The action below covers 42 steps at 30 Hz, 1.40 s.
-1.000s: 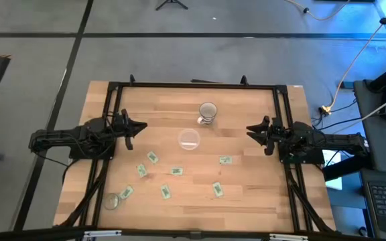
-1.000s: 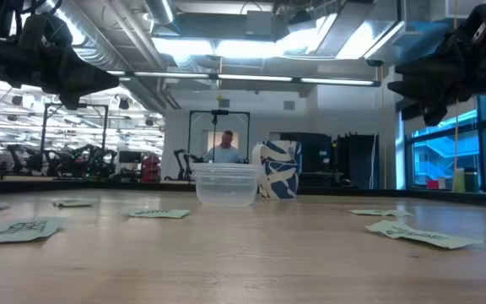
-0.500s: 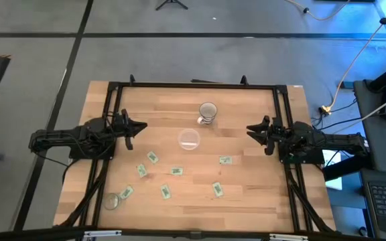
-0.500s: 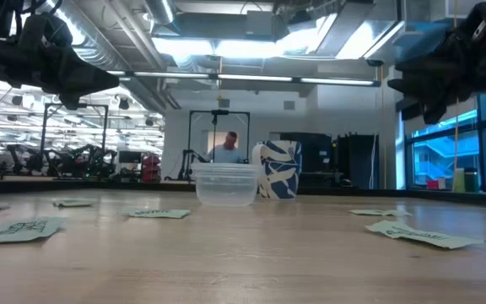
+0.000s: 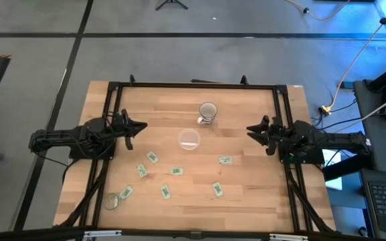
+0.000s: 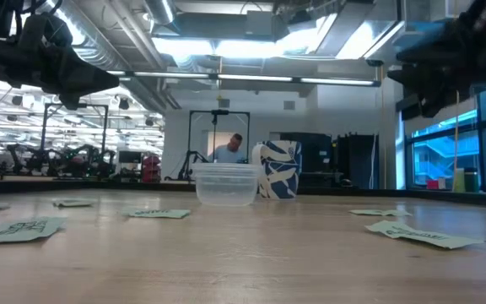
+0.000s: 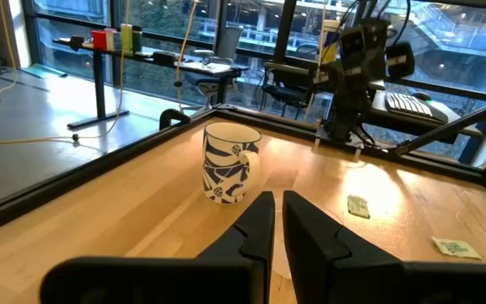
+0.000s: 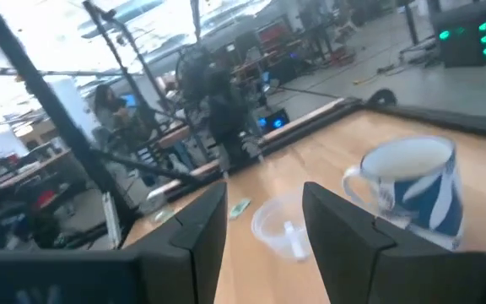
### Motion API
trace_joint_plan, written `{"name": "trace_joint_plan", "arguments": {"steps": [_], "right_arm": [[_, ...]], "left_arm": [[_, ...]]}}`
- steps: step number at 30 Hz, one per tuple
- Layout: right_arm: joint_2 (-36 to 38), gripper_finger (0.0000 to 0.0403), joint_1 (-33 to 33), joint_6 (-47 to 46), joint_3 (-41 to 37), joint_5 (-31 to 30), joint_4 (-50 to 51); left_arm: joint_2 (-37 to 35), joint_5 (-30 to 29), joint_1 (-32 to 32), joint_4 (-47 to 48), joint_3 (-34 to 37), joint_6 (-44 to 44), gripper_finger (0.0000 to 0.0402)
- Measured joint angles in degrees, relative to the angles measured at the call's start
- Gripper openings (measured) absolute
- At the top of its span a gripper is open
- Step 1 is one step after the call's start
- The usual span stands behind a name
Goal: Pick and place Stevia / Truvia into bins
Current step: Put the stevia packet into the transparent container
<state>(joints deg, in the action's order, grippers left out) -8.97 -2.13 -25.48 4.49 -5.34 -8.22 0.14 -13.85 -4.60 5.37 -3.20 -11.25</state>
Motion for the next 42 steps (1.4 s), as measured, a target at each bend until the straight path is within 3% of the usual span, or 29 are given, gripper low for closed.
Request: {"name": "trace_joint_plan", "arguments": {"steps": [5, 8, 13, 17, 21, 26, 29, 34, 42], "right_arm": [[-13.53, 0.0161, 0.04, 3.75, 11.24, -1.71, 1.62], [-24.41, 0.0161, 0.04, 4.36, 20.21, -2.56, 8.54], [-41.09, 0.0161, 0.04, -7.92, 33.64, -2.59, 23.2], [-51.16, 0.0161, 0.04, -17.47, 39.59, 0.4, 31.27], [-58.25, 0.0161, 0.33, -21.94, 40.36, 7.15, 31.56], [-64.35, 0.0161, 3.36, -26.06, 40.06, 9.57, 33.26], [-65.99, 0.0161, 5.95, -28.51, 40.06, 9.39, 33.28], [-68.24, 0.0161, 9.3, -30.23, 40.06, 3.52, 35.66], [-74.81, 0.0161, 11.06, -33.21, 40.02, 3.56, 38.15]], "left_arm": [[0.0, 0.0, 0.0, 0.0, -0.02, 0.0, 0.0022], [0.0, 0.0, -0.01, 0.0, -0.02, -0.01, 0.0022], [0.0, -0.14, 0.0, -0.07, -0.02, 0.24, 0.0022], [0.0, -0.4, 0.0, -0.56, -0.02, 1.64, 0.0022], [0.0, 0.0, 0.0, -0.53, -0.01, 1.52, 0.0022], [0.0, 0.0, -0.01, -0.5, -0.02, 1.51, 0.0022], [0.0, 0.0, -0.01, -0.5, -0.02, 1.51, 0.0022], [0.0, 0.0, -0.02, -0.48, -0.02, 1.51, 0.0022], [0.0, 0.0, -0.02, -0.48, -0.02, 1.51, 0.0022]]}}
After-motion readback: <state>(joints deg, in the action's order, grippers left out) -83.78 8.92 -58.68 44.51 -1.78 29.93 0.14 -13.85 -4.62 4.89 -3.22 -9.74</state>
